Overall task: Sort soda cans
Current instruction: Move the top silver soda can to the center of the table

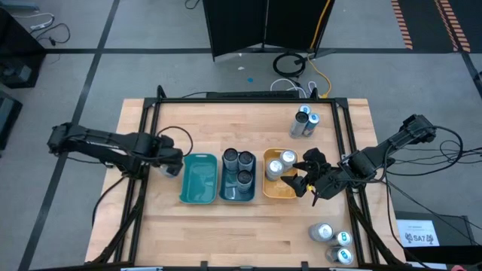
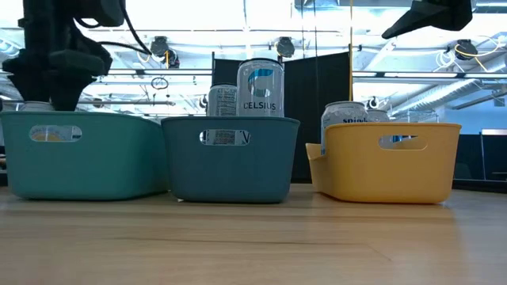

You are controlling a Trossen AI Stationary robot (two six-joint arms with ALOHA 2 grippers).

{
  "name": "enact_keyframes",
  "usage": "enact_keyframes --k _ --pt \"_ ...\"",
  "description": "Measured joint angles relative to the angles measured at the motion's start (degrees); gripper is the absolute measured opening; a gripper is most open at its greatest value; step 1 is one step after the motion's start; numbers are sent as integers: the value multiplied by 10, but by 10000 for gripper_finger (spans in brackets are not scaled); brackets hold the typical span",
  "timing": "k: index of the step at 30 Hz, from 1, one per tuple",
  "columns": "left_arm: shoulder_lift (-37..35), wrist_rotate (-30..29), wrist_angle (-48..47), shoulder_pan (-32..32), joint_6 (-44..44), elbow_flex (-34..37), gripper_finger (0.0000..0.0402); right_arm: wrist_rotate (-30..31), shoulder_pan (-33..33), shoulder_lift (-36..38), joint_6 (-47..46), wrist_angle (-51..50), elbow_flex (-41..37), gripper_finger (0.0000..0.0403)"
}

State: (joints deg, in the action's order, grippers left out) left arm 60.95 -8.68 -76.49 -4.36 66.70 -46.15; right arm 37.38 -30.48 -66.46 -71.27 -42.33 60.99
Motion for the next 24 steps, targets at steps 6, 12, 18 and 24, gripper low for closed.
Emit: enact_keyframes --k 6,12,18,24 --pt "22 51 -3 6 0 0 358 -2 0 0 0 0 0 389" --pt "38 52 -1 6 0 0 358 -3 0 0 0 0 0 389" --pt "42 52 8 6 4 0 354 -3 0 0 0 0 0 389" --pt "42 57 8 6 9 0 316 -3 0 0 2 1 0 389"
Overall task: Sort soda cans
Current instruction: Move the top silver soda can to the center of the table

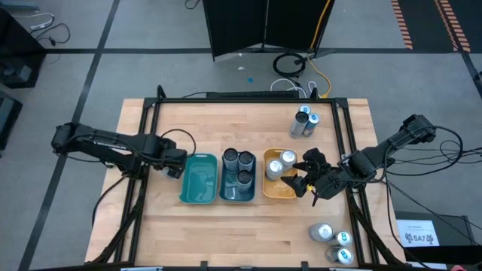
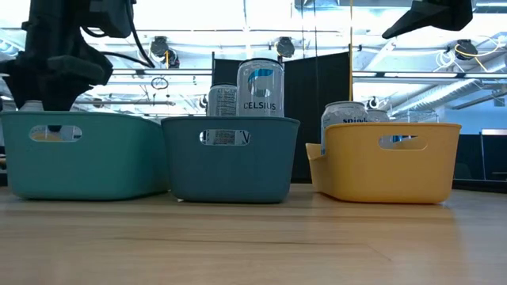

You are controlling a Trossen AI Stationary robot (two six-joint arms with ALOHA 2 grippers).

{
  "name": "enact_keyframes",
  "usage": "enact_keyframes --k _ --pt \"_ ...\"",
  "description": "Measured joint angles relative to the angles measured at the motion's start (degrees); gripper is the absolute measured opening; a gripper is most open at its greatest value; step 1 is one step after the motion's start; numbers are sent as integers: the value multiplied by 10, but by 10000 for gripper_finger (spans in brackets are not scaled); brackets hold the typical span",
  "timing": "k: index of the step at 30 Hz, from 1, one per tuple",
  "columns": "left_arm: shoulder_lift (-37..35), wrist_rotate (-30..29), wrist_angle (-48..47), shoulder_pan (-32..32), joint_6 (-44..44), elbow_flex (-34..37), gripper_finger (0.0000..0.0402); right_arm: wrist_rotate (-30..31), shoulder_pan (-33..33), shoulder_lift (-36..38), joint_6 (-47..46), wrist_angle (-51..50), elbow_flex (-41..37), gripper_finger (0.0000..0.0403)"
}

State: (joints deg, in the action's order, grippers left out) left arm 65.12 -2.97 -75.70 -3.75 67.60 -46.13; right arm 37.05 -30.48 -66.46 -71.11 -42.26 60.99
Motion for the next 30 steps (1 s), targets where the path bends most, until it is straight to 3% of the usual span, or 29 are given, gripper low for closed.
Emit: enact_keyframes --k 9,21,26,30 --pt "-8 7 -12 0 11 -15 310 -12 0 0 3 0 0 389" --pt "-45 -51 -80 0 10 -144 310 -12 0 0 10 0 0 389" --pt "-70 -55 -39 -7 -22 -198 310 -12 0 0 13 0 0 389" --pt "-80 -52 54 -26 -73 -220 310 -12 0 0 13 0 0 389"
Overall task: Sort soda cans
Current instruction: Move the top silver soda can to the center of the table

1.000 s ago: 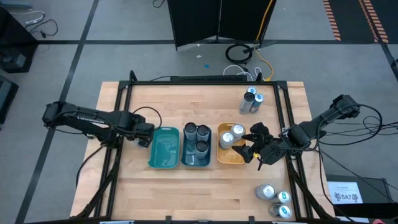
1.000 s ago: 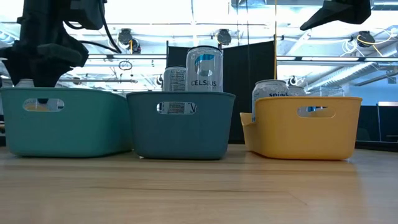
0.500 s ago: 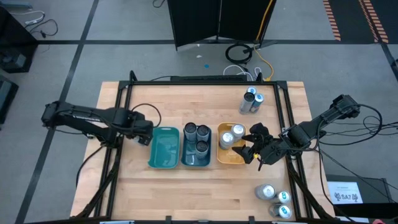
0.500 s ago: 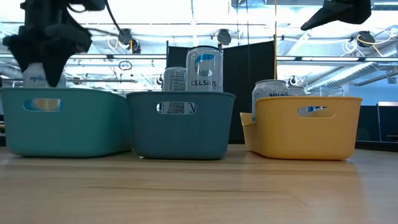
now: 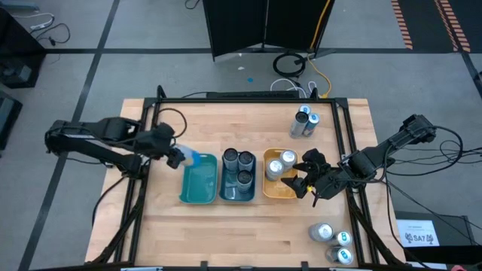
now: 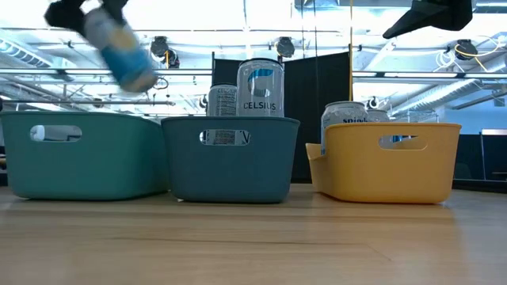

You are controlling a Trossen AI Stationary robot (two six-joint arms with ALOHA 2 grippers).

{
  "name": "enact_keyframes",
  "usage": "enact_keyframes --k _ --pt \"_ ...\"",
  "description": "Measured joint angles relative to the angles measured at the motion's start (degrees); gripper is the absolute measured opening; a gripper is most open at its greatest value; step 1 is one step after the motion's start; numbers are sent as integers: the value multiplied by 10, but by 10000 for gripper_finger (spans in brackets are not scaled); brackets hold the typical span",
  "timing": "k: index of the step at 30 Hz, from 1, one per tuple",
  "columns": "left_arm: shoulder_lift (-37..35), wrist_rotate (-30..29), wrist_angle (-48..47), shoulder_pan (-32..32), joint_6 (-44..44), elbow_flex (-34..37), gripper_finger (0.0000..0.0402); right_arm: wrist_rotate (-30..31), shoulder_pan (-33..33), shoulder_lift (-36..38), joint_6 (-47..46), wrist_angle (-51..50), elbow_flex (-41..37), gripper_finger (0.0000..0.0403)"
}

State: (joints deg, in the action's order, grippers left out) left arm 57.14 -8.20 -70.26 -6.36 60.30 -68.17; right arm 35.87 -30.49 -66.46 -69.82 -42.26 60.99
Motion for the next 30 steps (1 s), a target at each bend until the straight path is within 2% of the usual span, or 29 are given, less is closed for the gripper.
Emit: enact_keyframes --k 8,12,17,22,30 --pt "21 37 193 -56 -72 -4 310 0 0 0 -1 5 0 389" --pt "61 77 334 -87 -117 -4 310 0 0 0 -9 5 0 389" --pt "131 104 426 -107 -177 -5 310 1 0 0 -15 5 0 389" --pt "212 128 422 -113 -223 -38 310 1 0 0 -15 5 0 389" --pt "357 124 285 -154 -337 -214 310 1 0 0 -47 4 0 389"
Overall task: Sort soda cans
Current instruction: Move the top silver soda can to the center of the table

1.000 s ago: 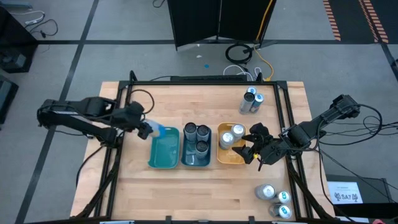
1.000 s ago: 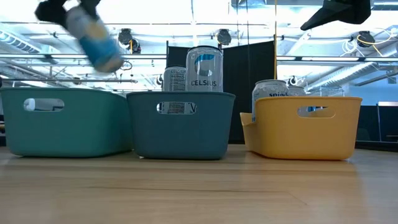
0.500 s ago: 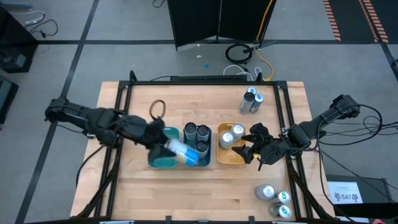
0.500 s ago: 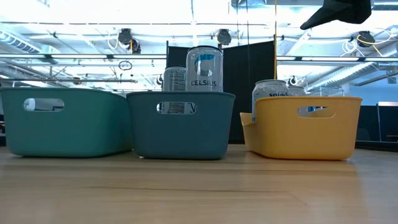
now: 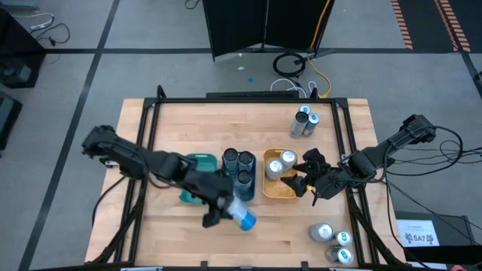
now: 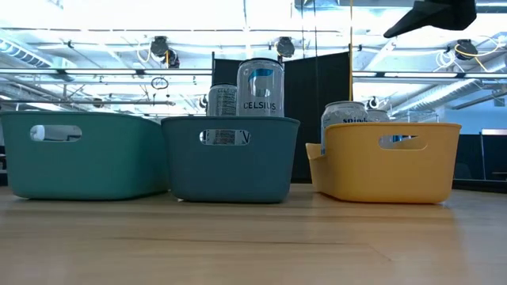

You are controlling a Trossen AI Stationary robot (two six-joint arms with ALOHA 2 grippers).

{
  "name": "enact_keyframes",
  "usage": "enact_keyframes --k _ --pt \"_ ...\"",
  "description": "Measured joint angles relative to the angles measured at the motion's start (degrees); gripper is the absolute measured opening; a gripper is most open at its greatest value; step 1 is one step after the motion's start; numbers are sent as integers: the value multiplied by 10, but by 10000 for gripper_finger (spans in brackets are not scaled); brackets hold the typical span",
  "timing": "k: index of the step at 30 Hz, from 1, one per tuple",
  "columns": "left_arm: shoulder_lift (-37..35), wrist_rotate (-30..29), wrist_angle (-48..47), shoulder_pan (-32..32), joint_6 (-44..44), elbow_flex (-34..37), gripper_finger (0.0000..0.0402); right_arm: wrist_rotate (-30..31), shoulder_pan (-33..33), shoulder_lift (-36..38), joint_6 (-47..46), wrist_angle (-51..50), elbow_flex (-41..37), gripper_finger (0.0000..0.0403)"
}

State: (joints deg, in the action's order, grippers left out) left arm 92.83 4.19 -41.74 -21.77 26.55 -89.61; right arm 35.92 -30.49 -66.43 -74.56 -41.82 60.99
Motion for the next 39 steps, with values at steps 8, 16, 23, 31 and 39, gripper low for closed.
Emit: enact_keyframes --k 8,16,23,31,39 --pt "148 -74 -126 -11 -29 -172 310 0 0 0 5 0 0 389" --pt "273 -88 -184 -8 3 -280 310 0 0 0 18 -4 0 389" --pt "332 -88 -234 -1 77 -305 310 0 0 0 33 -8 0 389" --pt "356 -73 -248 10 163 -302 319 -3 0 0 61 -11 0 389" --pt "355 -58 -245 23 267 -302 346 -12 0 0 67 -19 0 389"
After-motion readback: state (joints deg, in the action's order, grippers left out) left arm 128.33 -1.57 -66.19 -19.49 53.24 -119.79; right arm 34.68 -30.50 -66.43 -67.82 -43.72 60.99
